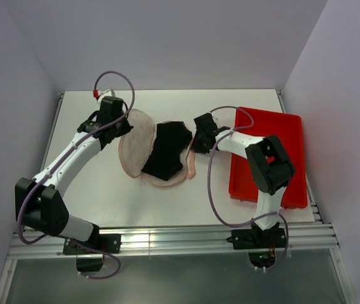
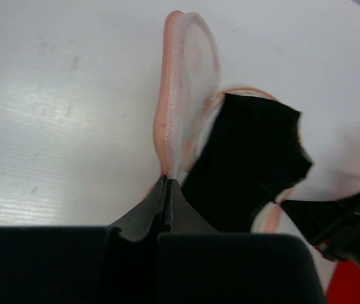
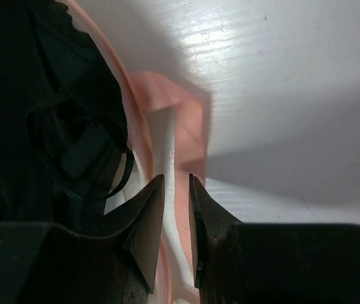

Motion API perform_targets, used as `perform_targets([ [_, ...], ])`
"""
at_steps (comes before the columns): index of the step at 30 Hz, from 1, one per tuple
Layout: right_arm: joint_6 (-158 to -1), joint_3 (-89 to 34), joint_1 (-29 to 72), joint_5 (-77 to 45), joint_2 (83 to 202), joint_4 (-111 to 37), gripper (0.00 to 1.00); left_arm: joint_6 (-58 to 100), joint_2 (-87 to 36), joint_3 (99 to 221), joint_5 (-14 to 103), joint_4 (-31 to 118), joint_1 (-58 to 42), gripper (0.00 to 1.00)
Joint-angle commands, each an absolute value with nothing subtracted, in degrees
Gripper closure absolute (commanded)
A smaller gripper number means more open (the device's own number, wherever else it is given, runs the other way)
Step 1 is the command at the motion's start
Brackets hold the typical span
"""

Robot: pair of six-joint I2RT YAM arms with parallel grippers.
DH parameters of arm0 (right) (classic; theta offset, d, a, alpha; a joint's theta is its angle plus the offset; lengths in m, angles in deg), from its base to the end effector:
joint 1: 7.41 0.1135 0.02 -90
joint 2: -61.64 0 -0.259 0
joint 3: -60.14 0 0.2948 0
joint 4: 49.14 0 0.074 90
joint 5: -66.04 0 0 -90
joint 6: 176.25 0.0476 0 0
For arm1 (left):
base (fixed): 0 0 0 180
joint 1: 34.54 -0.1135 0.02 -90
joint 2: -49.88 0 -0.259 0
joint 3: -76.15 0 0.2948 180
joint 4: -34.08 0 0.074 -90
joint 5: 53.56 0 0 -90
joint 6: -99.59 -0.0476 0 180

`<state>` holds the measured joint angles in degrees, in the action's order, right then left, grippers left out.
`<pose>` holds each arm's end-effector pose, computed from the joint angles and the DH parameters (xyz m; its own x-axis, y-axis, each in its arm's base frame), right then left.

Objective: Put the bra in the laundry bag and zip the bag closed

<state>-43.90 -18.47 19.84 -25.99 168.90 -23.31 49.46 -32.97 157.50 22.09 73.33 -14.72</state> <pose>0.3797 0.1936 0.1205 -0.8307 0.3294 -0.4488 0.1628 0.9146 0.3701 0.3553 -0.1155 0.2844 -0.5687 -0.4552 -0.6851 -0.2771 0.8903 -0.3615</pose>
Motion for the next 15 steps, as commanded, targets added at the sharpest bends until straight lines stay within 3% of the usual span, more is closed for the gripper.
perform_targets([
  [1, -43.8, -21.3, 20.37, -26.25, 170.96, -24.13, 0.71, 51.77, -35.2, 163.64, 22.11, 72.54, -10.9, 1.0],
  [15, -43.53, -22.88, 20.37, -25.11, 173.78, -25.18, 0.71, 54.58, -48.47, 175.16, 24.13, 69.55, 1.49, 1.0],
])
